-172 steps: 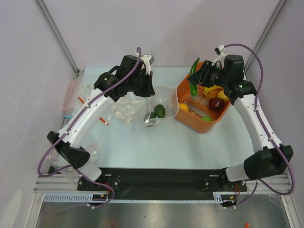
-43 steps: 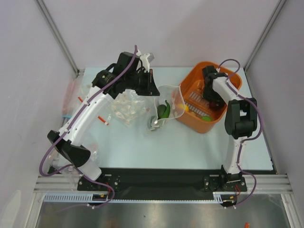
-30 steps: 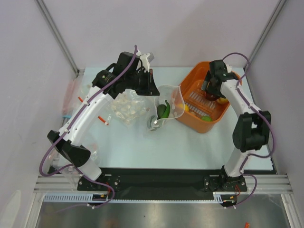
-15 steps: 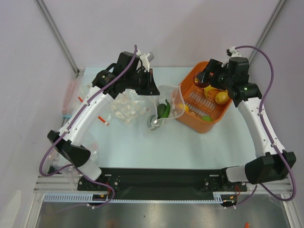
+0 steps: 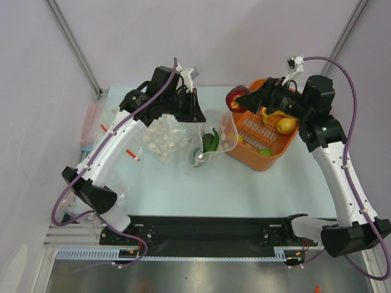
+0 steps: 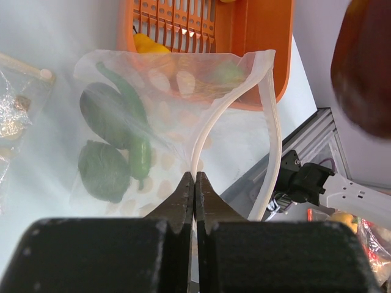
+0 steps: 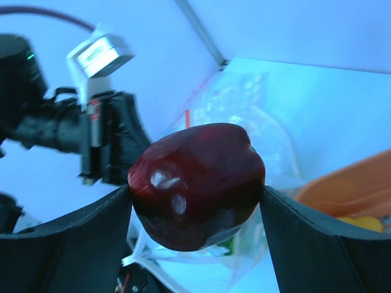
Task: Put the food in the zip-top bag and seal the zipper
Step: Place the fake fruit in the zipper food storage bag, then pick up the fake fruit from the bin.
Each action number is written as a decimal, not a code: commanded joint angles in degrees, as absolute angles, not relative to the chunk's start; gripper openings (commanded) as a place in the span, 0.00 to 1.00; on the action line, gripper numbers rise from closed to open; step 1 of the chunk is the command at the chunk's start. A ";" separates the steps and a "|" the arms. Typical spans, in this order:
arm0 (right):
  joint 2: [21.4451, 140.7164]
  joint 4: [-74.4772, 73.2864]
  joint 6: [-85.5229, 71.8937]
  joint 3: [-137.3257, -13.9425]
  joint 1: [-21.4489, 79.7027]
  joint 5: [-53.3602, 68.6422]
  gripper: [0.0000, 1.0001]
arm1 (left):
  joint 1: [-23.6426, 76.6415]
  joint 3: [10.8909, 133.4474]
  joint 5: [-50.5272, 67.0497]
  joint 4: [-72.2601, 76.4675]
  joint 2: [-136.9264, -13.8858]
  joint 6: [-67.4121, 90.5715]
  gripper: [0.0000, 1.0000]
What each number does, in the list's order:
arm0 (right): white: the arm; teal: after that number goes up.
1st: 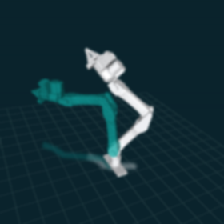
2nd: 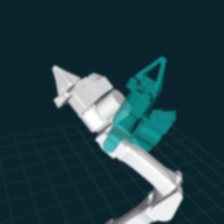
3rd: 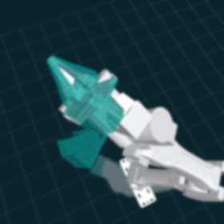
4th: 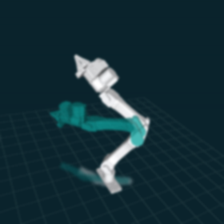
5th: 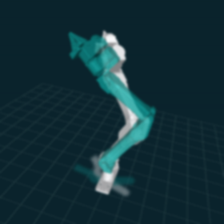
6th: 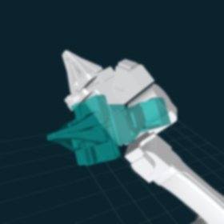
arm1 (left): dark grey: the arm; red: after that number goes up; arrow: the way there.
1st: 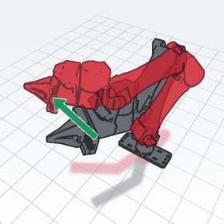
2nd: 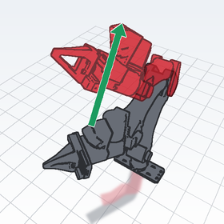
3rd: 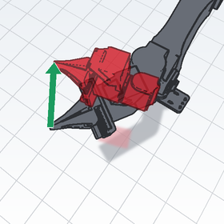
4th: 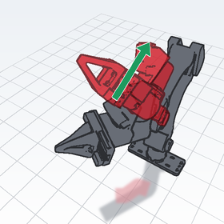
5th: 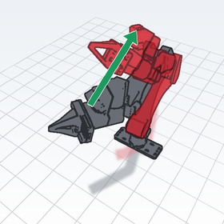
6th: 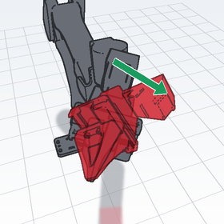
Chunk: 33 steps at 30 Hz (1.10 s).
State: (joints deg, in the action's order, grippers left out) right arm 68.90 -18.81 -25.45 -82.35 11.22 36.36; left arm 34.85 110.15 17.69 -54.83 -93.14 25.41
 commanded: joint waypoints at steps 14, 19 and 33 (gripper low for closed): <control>67.41 -14.77 -24.17 -74.97 23.47 37.01 0.46 | 34.45 118.30 19.34 -55.98 -94.13 25.84 0.00; 69.34 -15.46 -22.42 -75.23 24.08 34.55 0.79 | 34.45 118.74 19.42 -56.51 -93.60 26.02 0.00; 68.29 -21.79 -24.50 -80.94 23.29 19.36 1.00 | 31.29 110.57 21.01 -52.21 -90.00 28.21 0.00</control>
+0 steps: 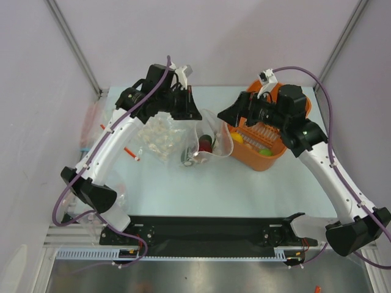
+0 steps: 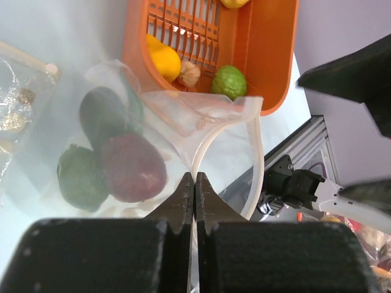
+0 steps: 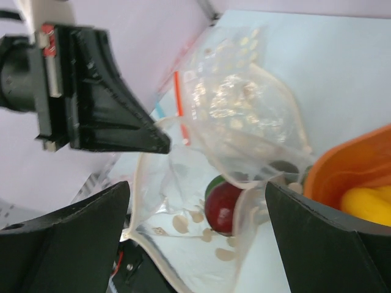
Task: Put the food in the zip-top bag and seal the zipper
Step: Pick up the fake fruit from the bin.
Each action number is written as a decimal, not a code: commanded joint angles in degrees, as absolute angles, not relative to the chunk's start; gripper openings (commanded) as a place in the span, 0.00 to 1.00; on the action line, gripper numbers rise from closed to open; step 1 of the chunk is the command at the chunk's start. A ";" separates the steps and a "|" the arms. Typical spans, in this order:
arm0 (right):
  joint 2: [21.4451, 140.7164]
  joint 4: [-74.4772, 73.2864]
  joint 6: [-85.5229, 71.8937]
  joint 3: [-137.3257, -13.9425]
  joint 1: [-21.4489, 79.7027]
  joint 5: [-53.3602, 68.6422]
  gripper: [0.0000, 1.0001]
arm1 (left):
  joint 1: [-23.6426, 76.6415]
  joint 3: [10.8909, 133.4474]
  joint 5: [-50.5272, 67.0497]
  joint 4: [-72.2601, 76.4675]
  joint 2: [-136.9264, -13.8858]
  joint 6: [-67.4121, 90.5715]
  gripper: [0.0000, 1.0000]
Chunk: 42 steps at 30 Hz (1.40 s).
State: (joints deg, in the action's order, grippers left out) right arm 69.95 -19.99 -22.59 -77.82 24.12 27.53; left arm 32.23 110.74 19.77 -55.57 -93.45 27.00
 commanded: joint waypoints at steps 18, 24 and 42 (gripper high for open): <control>63.54 -24.25 -32.79 -73.83 12.05 11.77 1.00 | 30.50 103.80 11.96 -48.60 -84.12 26.81 0.00; 68.45 -32.67 -29.28 -78.56 11.78 4.06 1.00 | 30.41 102.48 11.08 -48.34 -83.06 26.37 0.00; 90.43 -40.25 -19.25 -89.46 6.50 0.62 0.80 | 30.23 101.87 11.08 -47.99 -82.88 26.10 0.00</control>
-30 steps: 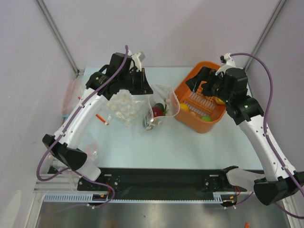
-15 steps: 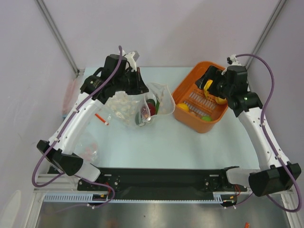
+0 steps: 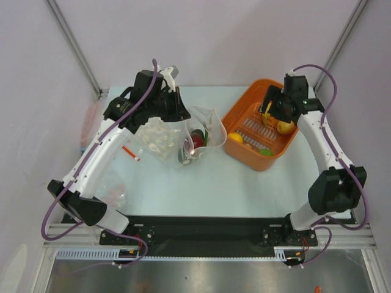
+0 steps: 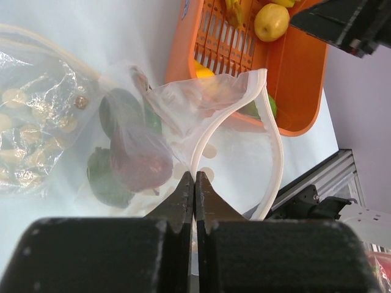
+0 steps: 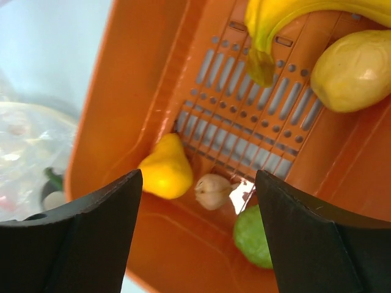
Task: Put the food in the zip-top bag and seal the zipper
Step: Pick up the fake fruit from the bin.
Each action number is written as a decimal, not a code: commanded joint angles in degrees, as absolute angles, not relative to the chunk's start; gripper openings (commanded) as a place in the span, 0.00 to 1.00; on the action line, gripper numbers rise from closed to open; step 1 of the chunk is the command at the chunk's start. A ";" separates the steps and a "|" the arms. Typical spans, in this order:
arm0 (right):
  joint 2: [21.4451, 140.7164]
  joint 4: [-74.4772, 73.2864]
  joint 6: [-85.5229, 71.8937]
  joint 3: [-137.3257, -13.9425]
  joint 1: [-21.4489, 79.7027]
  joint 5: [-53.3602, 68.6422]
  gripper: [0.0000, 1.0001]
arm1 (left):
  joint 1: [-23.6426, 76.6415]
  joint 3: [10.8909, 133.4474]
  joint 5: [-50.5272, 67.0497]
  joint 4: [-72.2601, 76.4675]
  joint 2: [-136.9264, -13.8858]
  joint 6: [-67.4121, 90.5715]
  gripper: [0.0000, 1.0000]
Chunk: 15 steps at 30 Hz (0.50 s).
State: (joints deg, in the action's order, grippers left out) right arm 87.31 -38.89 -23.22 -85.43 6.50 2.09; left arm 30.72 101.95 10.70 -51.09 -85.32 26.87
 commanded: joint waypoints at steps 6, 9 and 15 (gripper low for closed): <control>100.87 -42.19 -14.25 -94.73 6.42 -3.25 0.79 | 30.23 100.99 10.81 -47.02 -82.62 26.02 0.00; 104.40 -41.92 -13.36 -96.50 6.15 -4.13 0.76 | 30.23 100.11 11.51 -45.97 -82.35 26.10 0.00; 113.45 -41.13 -11.78 -101.59 5.63 -4.57 0.73 | 30.23 98.09 12.66 -43.25 -81.83 27.07 0.00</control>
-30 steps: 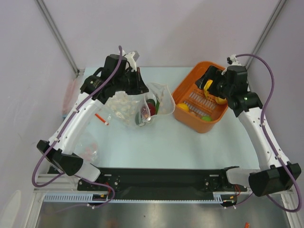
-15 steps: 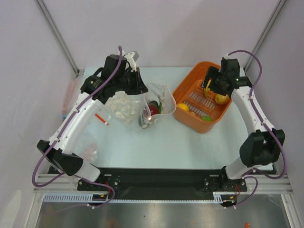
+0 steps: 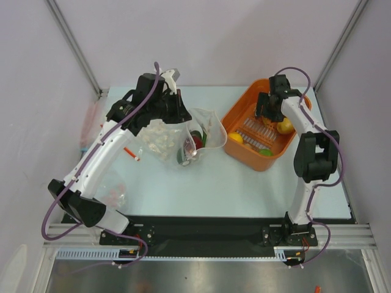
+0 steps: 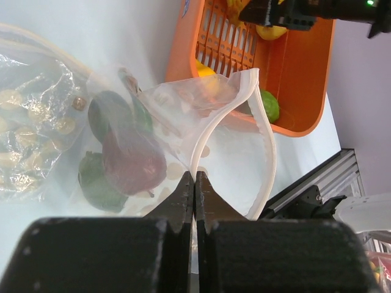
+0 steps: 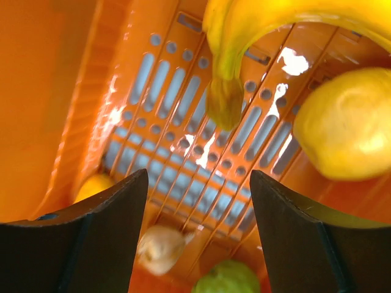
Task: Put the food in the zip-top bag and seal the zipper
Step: Pick up the fake fruit from the bin.
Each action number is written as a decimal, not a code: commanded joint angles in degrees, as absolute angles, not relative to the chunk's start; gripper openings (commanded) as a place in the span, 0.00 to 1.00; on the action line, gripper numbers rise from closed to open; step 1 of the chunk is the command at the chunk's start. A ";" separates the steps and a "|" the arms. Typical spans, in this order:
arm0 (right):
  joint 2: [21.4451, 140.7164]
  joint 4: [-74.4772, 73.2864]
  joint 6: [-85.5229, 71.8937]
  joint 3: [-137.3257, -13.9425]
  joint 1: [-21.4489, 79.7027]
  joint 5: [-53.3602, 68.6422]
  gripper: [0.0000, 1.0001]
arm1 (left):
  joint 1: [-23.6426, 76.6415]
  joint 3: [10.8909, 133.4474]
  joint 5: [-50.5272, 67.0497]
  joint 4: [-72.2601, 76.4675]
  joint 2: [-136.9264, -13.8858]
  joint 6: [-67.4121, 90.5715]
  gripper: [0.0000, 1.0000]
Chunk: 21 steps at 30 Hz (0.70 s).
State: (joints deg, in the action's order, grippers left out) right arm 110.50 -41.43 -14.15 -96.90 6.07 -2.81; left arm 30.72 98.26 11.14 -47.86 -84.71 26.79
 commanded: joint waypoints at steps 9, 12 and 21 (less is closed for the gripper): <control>124.80 -42.01 -11.07 -110.64 5.01 -5.45 0.68 | 30.32 98.00 12.66 -43.50 -82.26 26.72 0.00; 127.26 -43.24 -10.81 -112.84 5.10 -7.20 0.56 | 30.23 98.52 12.66 -44.29 -82.62 26.37 0.00; 122.62 -41.58 -10.72 -109.43 4.92 -3.62 0.02 | 30.24 100.46 12.66 -46.40 -83.58 25.05 0.00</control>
